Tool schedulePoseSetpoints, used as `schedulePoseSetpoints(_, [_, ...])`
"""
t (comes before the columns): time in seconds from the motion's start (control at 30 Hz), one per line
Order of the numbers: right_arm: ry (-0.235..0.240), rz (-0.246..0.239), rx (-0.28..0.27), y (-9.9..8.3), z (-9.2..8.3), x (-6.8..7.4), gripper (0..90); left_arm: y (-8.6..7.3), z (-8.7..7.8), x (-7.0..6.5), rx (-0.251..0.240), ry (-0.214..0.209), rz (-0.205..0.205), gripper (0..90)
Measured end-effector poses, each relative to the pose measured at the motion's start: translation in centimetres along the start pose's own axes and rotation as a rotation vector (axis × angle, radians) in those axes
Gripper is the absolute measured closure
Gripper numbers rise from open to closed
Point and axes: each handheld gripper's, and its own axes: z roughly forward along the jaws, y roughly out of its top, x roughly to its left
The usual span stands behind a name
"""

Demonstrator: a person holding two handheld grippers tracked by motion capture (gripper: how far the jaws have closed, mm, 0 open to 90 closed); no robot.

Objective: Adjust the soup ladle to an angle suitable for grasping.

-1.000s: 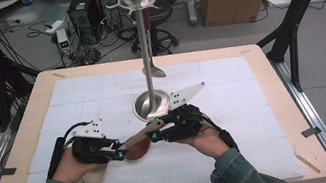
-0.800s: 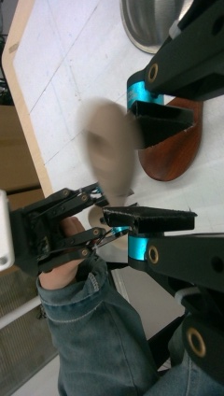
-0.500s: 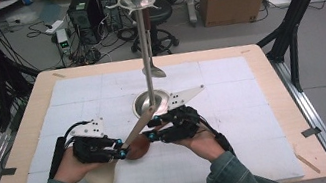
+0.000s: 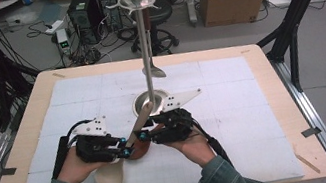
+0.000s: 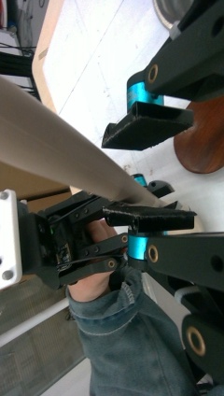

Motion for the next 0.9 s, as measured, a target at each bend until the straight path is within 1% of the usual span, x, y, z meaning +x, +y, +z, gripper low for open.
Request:
schedulePoseSetpoints(0.17, [0.009,-0.001,-0.015,0.1,0.3,0.2,65.1,0.1,0.1,-0.1,-0.006,0.005,-0.007,77.7])
schedulePoseSetpoints(0.27, [0.006,-0.002,-0.016,0.1,0.5,0.4,65.3,0.2,0.1,-0.1,-0.017,0.003,-0.007,77.7])
schedulePoseSetpoints(0.3, [-0.001,-0.008,-0.013,0.1,0.6,0.4,65.5,0.2,0.0,-0.1,-0.023,0.001,-0.008,77.7])
schedulePoseSetpoints(0.43, [-0.001,-0.014,-0.026,0.2,0.9,0.7,67.0,0.4,-0.2,-0.2,-0.053,0.008,-0.014,77.7])
schedulePoseSetpoints(0.53, [-0.002,-0.023,-0.032,0.2,1.2,0.8,67.2,0.4,-0.3,-0.2,-0.06,0.004,-0.014,77.7])
schedulePoseSetpoints(0.6, [-0.001,-0.031,-0.034,0.2,1.3,0.9,69.4,0.4,-0.3,-0.3,-0.066,0.004,-0.014,77.7])
schedulePoseSetpoints(0.63, [0.005,-0.029,-0.037,0.2,1.4,1.0,71.1,0.4,-0.3,-0.3,-0.064,-0.002,-0.007,77.7])
schedulePoseSetpoints(0.67, [0.01,-0.028,-0.04,0.2,1.4,1.1,71.8,0.4,-0.3,-0.3,-0.072,-0.007,-0.01,77.6])
schedulePoseSetpoints(0.7, [0.021,-0.027,-0.047,0.3,1.3,1.0,72.6,0.5,-0.4,-0.3,-0.078,-0.012,-0.006,77.4])
schedulePoseSetpoints(0.73, [0.036,-0.025,-0.054,0.3,1.3,1.0,73.5,0.5,-0.4,-0.3,-0.083,-0.019,-0.011,77.0])
schedulePoseSetpoints(0.77, [0.047,-0.02,-0.062,0.4,1.2,0.9,74.0,0.4,-0.4,-0.2,-0.086,-0.037,-0.016,76.2])
schedulePoseSetpoints(0.8, [0.055,-0.018,-0.062,0.4,1.2,0.9,74.3,0.4,-0.5,-0.2,-0.088,-0.046,-0.017,73.9])
schedulePoseSetpoints(0.9, [0.058,-0.029,-0.079,0.5,1.0,0.9,74.8,0.4,-0.6,-0.2,-0.097,-0.05,-0.011,69.2])
